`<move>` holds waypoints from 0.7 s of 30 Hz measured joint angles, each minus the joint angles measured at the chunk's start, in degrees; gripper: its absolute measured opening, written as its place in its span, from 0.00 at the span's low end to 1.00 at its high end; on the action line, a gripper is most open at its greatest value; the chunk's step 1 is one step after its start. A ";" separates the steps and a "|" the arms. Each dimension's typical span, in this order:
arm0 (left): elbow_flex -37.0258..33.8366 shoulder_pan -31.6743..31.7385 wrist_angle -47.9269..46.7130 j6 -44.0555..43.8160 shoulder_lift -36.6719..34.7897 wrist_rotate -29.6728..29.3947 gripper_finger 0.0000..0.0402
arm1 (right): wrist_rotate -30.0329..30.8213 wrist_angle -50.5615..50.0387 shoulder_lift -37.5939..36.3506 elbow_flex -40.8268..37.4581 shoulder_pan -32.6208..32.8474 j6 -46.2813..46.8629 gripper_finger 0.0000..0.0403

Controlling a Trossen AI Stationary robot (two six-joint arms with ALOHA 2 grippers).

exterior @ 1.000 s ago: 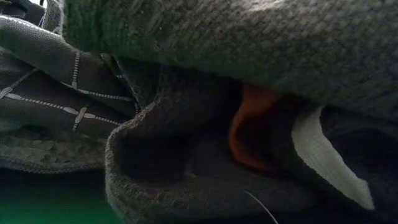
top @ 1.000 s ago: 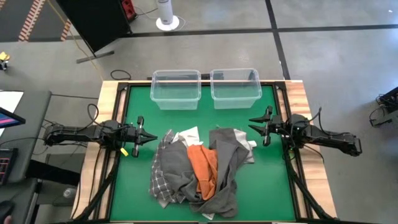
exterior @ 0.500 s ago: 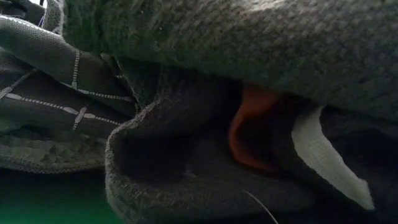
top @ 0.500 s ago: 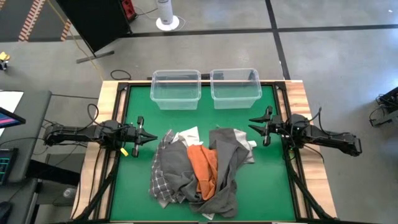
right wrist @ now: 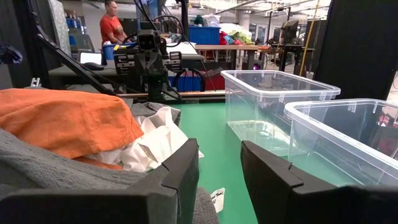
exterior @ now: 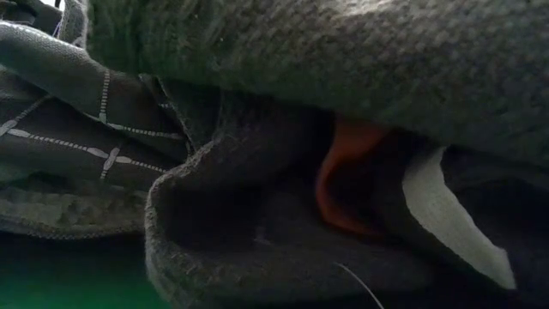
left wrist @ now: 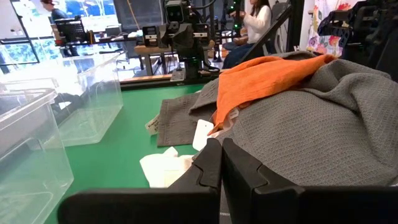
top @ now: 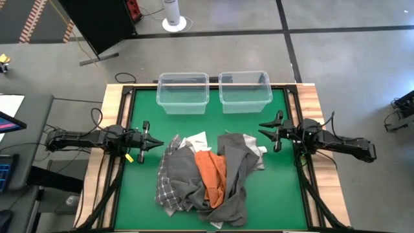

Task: Sort towels by color in basket

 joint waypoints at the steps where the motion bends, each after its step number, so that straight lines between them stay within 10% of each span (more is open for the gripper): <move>1: 0.00 -0.01 0.02 0.01 0.00 0.00 0.01 | 0.00 0.00 0.00 0.02 -0.01 0.00 0.38; 21: -0.11 -0.02 3.36 2.67 0.00 -0.22 0.01 | 0.00 0.00 0.01 0.01 -0.01 0.00 0.38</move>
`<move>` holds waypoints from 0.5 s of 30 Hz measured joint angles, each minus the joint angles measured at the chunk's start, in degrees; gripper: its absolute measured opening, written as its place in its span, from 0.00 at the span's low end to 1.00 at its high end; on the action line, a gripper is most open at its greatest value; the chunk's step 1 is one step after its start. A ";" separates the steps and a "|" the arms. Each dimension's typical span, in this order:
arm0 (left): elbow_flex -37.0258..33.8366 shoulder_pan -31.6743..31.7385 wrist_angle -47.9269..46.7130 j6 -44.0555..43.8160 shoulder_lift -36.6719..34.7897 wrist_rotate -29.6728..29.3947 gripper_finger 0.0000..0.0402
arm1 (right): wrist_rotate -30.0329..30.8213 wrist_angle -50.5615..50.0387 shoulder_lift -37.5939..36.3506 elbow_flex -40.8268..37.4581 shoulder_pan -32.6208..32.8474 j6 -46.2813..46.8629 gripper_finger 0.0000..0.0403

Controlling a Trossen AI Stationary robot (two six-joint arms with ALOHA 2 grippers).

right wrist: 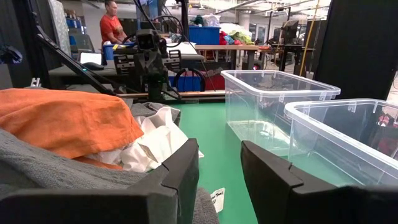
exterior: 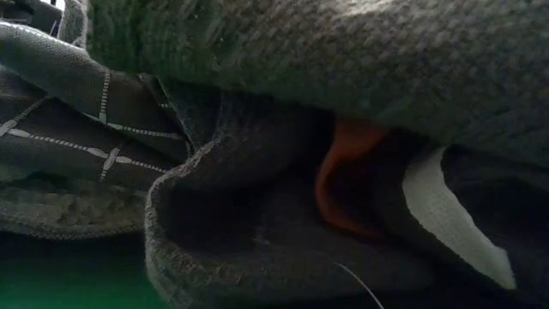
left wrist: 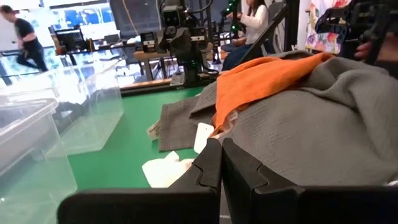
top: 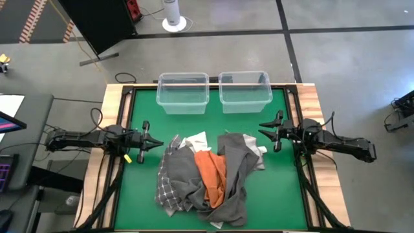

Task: Sort towels by color in basket
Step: Put the orange microfiber towel into the right transparent bin

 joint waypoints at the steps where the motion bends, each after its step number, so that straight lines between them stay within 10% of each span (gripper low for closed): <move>1: 0.00 0.00 0.44 -0.65 0.00 0.01 0.01 | 0.00 -0.01 -0.01 0.00 0.01 0.00 0.38; 15: 0.02 0.00 1.94 -4.33 0.00 -0.91 0.01 | -0.13 4.61 -0.01 -0.01 0.10 15.59 0.38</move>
